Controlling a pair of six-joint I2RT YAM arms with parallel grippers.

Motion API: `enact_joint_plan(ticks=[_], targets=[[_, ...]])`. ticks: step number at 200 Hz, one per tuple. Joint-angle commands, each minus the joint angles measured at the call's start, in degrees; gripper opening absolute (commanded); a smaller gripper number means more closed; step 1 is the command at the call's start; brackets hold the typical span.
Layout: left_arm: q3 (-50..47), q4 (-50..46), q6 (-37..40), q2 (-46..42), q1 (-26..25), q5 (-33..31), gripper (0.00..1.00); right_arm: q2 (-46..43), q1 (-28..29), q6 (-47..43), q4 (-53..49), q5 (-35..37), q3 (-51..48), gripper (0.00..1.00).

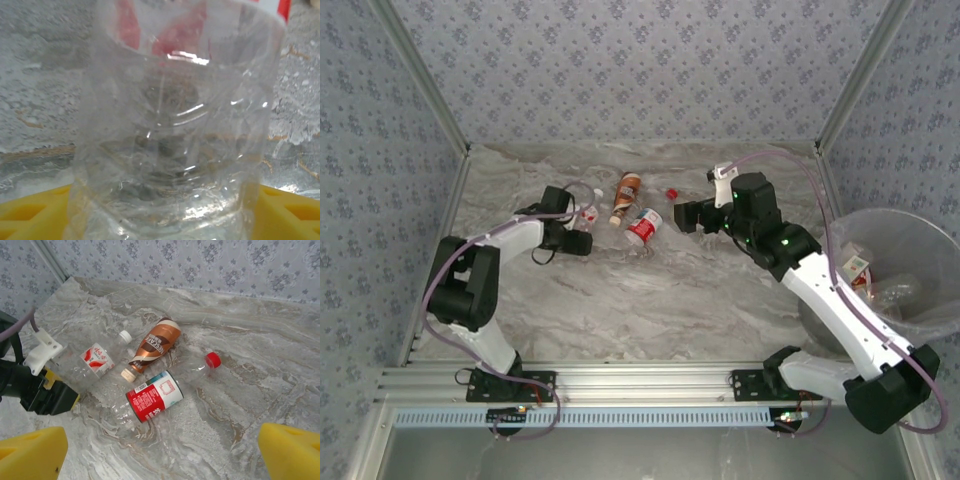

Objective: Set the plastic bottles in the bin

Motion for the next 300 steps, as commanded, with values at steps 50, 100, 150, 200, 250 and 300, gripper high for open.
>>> enact_joint_plan(ticks=[50,100,150,200,250,300], targets=[[3.4,-4.1,-0.6,2.4,-2.3,-4.2,0.71,-0.8,0.3,-1.2,0.6,2.6,-0.4,1.0],[3.0,-3.4,-1.9,1.9,-2.7,-6.0,0.61,-0.8,0.3,-0.9,0.5,3.3,-0.6,1.0],[-0.4,0.5,-2.7,-1.8,-3.3,-5.2,0.5,-0.1,0.2,0.1,0.6,4.1,-0.4,1.0],[-3.9,3.2,-2.6,-7.9,-5.5,-6.2,0.49,2.1,0.2,7.9,3.0,4.6,-0.7,1.0],[-9.8,9.7,-4.8,-18.1,-12.7,-10.0,0.49,10.2,0.3,24.5,8.1,-5.4,0.2,1.0],[-11.0,11.2,-8.7,-24.3,-21.1,-13.3,0.49,17.8,1.3,31.5,15.4,-14.0,3.9,1.0]])
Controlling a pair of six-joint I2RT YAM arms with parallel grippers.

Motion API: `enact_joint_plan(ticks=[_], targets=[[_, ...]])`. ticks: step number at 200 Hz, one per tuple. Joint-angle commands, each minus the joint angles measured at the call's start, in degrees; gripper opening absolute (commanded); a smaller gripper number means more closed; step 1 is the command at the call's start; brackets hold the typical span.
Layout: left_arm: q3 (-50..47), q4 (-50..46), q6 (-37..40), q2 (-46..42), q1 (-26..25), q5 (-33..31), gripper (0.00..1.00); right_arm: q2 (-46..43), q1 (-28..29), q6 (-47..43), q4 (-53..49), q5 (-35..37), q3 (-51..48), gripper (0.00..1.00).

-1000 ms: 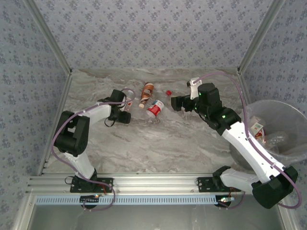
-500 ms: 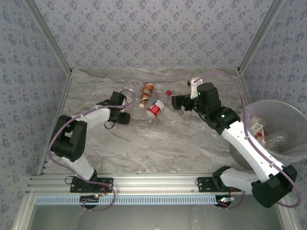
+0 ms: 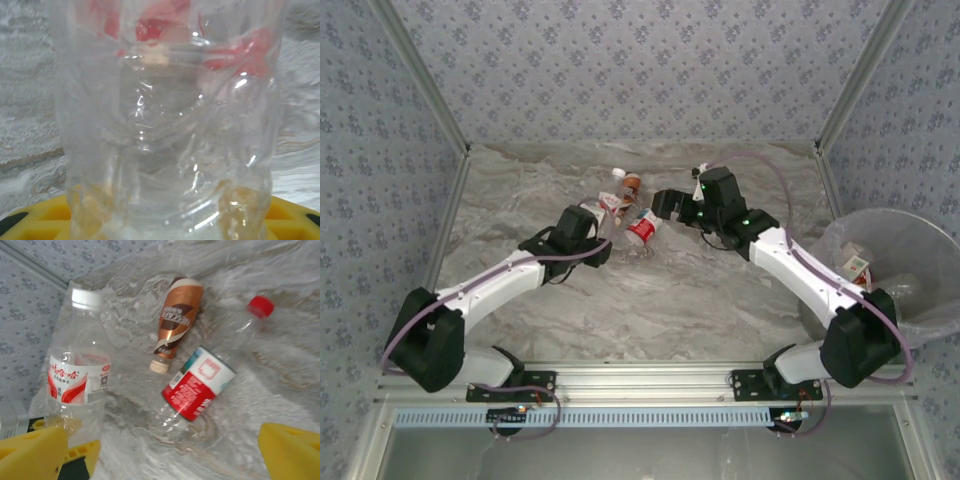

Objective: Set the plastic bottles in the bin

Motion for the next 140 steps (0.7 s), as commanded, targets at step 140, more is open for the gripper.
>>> enact_joint_plan(ticks=[140], targets=[[-1.2,7.8,-8.0,-4.6,-13.1,-2.2,0.48,15.6,-0.1,3.8,5.8,-9.3,17.5,0.72]])
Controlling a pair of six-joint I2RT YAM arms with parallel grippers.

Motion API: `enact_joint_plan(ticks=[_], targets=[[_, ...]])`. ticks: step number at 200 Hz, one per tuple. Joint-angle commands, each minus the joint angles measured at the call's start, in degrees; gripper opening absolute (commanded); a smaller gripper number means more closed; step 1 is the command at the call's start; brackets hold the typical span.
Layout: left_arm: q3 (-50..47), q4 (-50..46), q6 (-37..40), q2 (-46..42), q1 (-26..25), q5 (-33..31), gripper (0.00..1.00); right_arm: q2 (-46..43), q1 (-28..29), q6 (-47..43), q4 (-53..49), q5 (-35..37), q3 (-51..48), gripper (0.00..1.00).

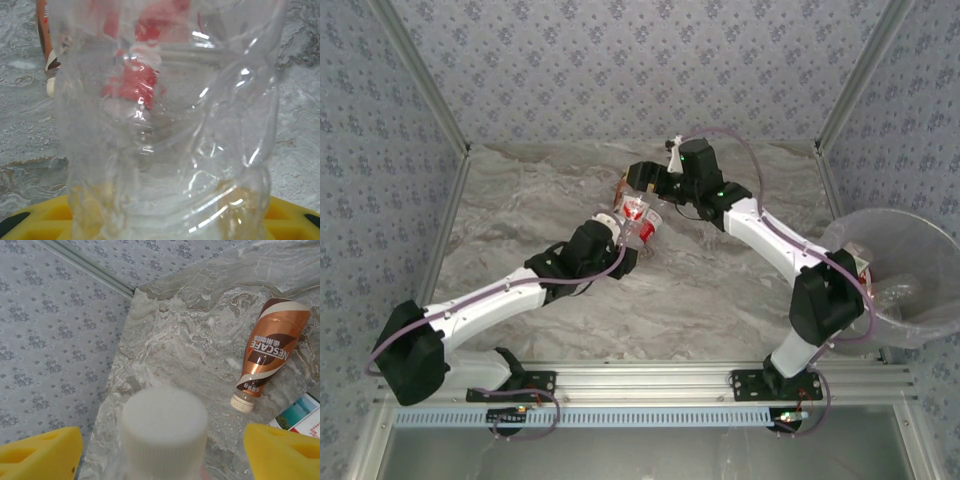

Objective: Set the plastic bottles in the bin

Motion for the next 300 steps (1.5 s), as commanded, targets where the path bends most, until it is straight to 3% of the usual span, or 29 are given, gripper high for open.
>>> enact_joint_plan(ticks=[1,48,96,122,225,264,300], targets=[[0.0,2.5,0.9,0.4,-1.1,-2.3,0.48,0.8,-0.3,-0.6,-1.4,1.1,2.5,0.71],[1.2,1.9,1.5,1.5,-1.3,-2.6,0.48,0.2,-0.3,-2.9,-2.9,0.4,1.8,0.46],[2.3,1.0,2.5,2.1,-1.3,-2.5,0.48,-1.7,-0.6,-4.0,-3.0,1.8,0.1,0.13],[2.7,0.4,2.3,2.4,-1.3,-1.9,0.54,-2.4,-0.9,-4.6,-2.8,2.0,-0.2,0.0],[2.6,3.0,3.1,-2.6,-1.2,3.7,0.99,-4.7,-1.5,-5.1,-4.2,3.3,-1.5,0.0],[-0.5,7.4,0.9,-9.1,0.9,4.3,1.0,-7.3,-2.0,-7.8,-6.5,5.5,-2.4,0.0],[-3.7,8.7,-5.3,-13.3,6.3,1.4,0.99,-10.9,-2.6,-11.5,-10.8,8.8,-2.4,0.0]])
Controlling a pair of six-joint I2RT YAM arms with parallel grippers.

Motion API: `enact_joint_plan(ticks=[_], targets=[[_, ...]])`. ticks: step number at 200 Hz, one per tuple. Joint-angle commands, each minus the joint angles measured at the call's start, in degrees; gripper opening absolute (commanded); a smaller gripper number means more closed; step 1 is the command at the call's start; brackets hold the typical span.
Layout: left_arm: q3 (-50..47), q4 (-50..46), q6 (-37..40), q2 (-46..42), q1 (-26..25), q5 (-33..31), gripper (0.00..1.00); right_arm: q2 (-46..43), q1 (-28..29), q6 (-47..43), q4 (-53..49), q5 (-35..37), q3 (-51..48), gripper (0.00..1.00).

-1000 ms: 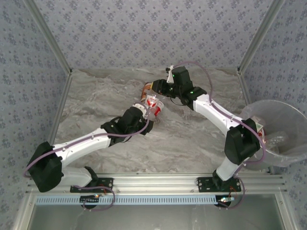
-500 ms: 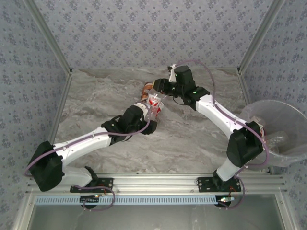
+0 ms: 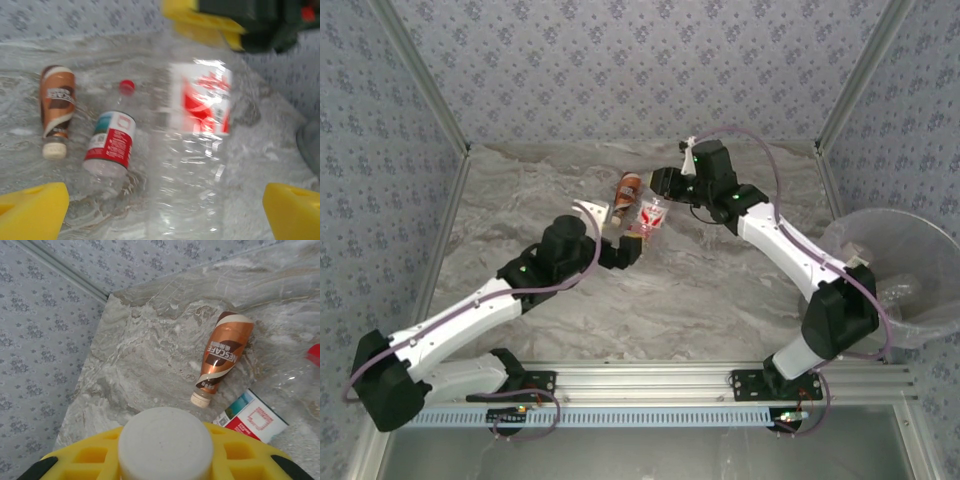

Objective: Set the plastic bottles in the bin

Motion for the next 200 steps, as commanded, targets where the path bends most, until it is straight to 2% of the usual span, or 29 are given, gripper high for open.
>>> enact_joint_plan(ticks=[1,43,151,200], targets=[[-2.7,2.5,-4.9,-2.1,3.2,-1.8,0.99,-4.0,-0.7,-4.1,-3.8,3.3,-0.2,0.0],[-5.0,2.1,-9.5,-3.4,7.7,-0.6,0.99,-8.6,-2.1,-7.0,-6.8,6.0,-0.9,0.0],[-5.7,3.4,-13.2,-0.9,9.8,-1.4,0.99,-27.3,-9.7,-16.5,-18.5,15.8,0.5,0.0],[-5.4,3.5,-14.2,0.8,9.9,-2.0,1.0,-34.9,-12.9,-19.1,-20.6,20.3,0.8,0.0]])
